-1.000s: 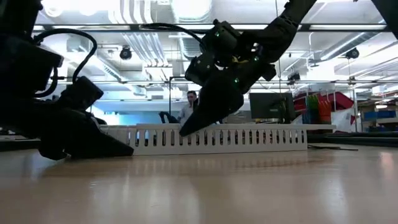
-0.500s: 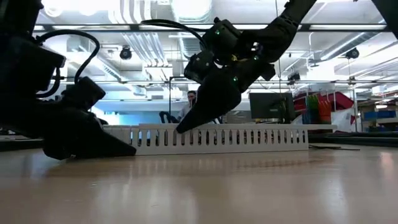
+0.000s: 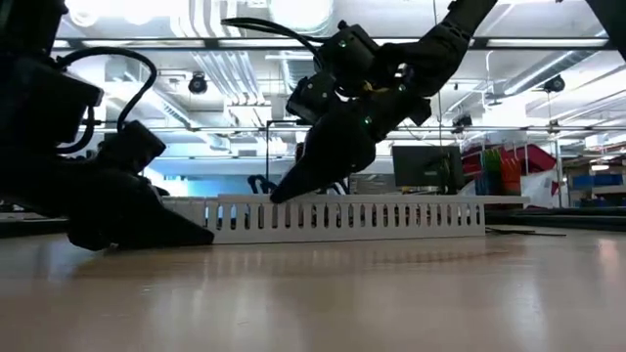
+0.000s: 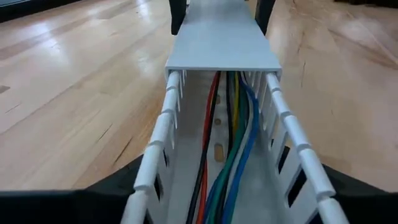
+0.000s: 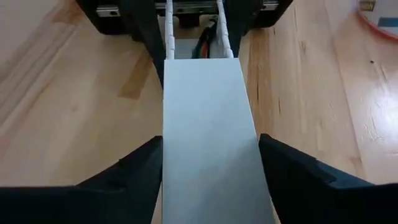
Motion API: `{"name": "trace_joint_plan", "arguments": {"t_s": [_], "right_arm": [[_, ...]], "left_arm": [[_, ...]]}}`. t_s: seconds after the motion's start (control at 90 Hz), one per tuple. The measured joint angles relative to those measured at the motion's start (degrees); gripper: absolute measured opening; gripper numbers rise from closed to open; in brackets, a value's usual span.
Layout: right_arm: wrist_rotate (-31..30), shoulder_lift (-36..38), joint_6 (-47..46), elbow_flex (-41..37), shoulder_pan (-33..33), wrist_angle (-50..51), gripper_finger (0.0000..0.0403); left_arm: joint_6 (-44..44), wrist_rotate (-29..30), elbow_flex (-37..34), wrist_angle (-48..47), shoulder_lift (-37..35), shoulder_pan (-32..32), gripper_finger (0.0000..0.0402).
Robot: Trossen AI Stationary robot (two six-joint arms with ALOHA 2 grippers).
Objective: Ziptie cables
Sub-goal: Close the white cable duct
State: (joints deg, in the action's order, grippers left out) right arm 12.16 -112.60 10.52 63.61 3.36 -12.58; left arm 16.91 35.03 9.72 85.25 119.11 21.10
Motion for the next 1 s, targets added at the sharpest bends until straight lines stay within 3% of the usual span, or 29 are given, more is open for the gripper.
{"name": "trace_joint_plan", "arguments": {"t_s": [0.322, 0.611, 0.789, 1.0], "right_arm": [[-0.16, 0.00, -0.17, 0.07, -0.13, -1.72, 0.0259], [-0.15, 0.00, 1.21, 0.02, -0.15, -1.36, 0.0216], [-0.11, 0.00, 2.06, -0.02, 0.00, -1.44, 0.0209], [-0.24, 0.00, 2.00, 0.09, 0.04, -1.40, 0.0250]], "left_arm": [[0.11, 0.00, 0.02, 0.00, 0.04, 0.00, 0.0227], [0.13, -0.04, 0.02, -0.02, 0.04, 0.00, 0.0232], [0.15, -0.02, 0.02, -0.02, 0.04, 0.00, 0.0225], [0.15, -0.04, 0.02, -0.07, 0.04, 0.00, 0.0232]]}}
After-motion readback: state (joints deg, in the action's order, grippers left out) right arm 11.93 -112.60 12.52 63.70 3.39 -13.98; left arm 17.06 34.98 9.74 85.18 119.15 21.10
